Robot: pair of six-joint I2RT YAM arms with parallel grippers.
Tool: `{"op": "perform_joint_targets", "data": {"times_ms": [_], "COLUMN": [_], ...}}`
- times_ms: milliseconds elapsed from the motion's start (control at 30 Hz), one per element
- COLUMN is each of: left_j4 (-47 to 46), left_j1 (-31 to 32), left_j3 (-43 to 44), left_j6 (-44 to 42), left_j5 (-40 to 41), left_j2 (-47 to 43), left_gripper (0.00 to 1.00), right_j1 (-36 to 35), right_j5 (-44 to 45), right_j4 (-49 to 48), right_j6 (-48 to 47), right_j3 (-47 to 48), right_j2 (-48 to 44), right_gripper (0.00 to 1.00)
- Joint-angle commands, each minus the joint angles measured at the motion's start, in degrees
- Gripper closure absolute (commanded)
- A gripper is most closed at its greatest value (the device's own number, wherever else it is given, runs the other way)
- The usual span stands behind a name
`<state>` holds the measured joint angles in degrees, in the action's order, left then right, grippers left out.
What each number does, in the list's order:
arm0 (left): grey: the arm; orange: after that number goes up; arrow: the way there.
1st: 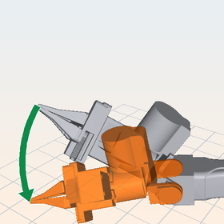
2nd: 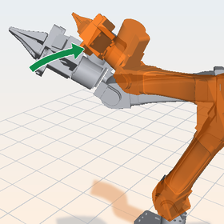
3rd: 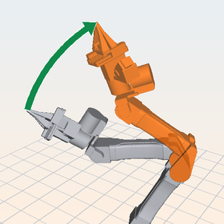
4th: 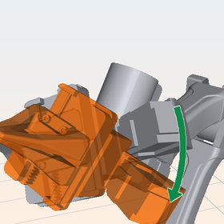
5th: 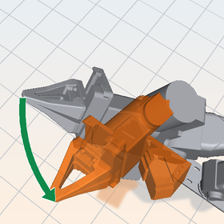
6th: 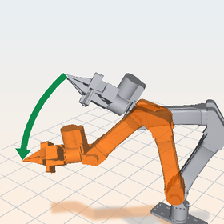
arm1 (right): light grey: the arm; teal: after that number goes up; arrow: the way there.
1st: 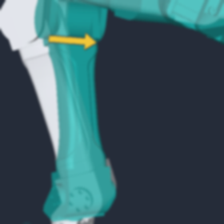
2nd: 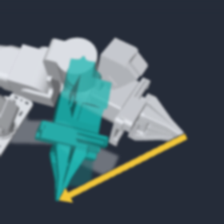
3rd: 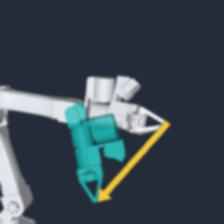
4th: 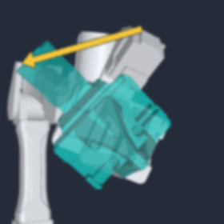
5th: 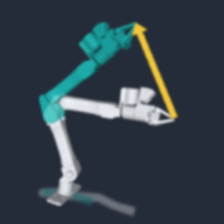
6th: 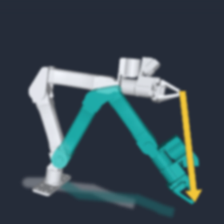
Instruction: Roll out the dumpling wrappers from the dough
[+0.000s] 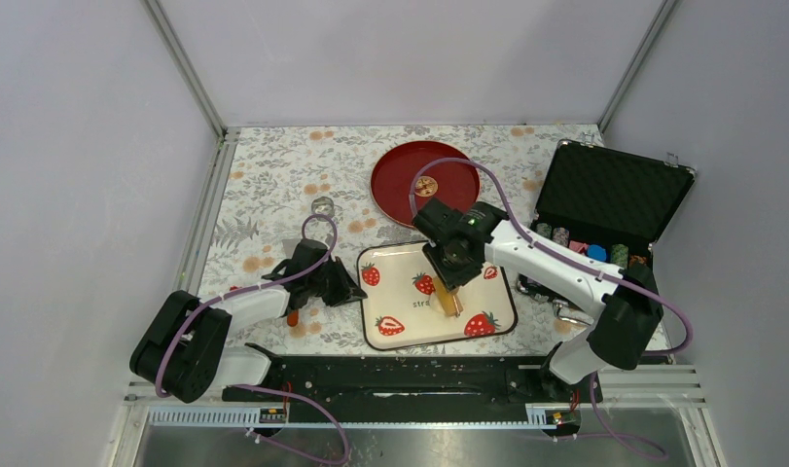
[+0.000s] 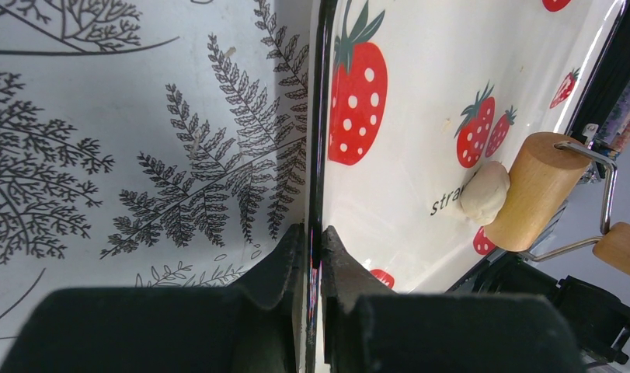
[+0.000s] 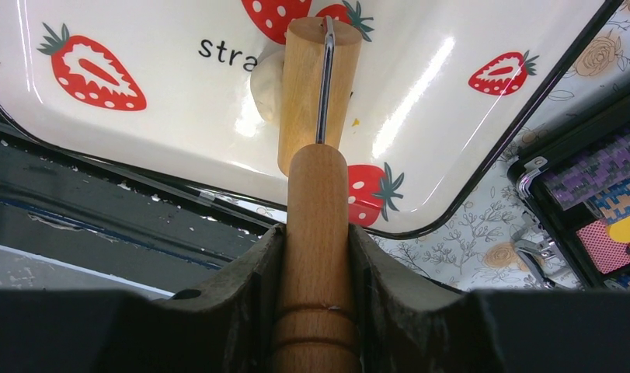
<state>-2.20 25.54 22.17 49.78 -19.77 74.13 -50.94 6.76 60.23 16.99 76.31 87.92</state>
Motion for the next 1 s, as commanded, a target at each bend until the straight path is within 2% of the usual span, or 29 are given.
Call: {"op": "perform_joint_targets", "data": {"times_ms": [0, 500, 967], "left_j4": [-3.3, -3.5, -3.6], "left_j1": [-0.4, -0.3, -0.4], "left_j3": [-0.2, -0.3, -0.4], "left_j6": [0.7, 0.8, 0.8], "left_j5": [-1.4, -1.5, -1.5], "left_j2": [0.1, 0.1, 0.1], "left_gripper": [1.00, 1.00, 1.00], "right_j1": [-2.3, -4.4, -5.2], "right_j5": [-5.2, -5.9, -6.6], "right_j4": [-2.6, -2.7, -5.8], "right_j6": [2.3, 3.3, 3.8], "right_j3": [1.3, 1.9, -2.7], "right_j2": [0.5, 1.5, 2.5], "right_gripper": [1.00, 1.00, 1.00]}}
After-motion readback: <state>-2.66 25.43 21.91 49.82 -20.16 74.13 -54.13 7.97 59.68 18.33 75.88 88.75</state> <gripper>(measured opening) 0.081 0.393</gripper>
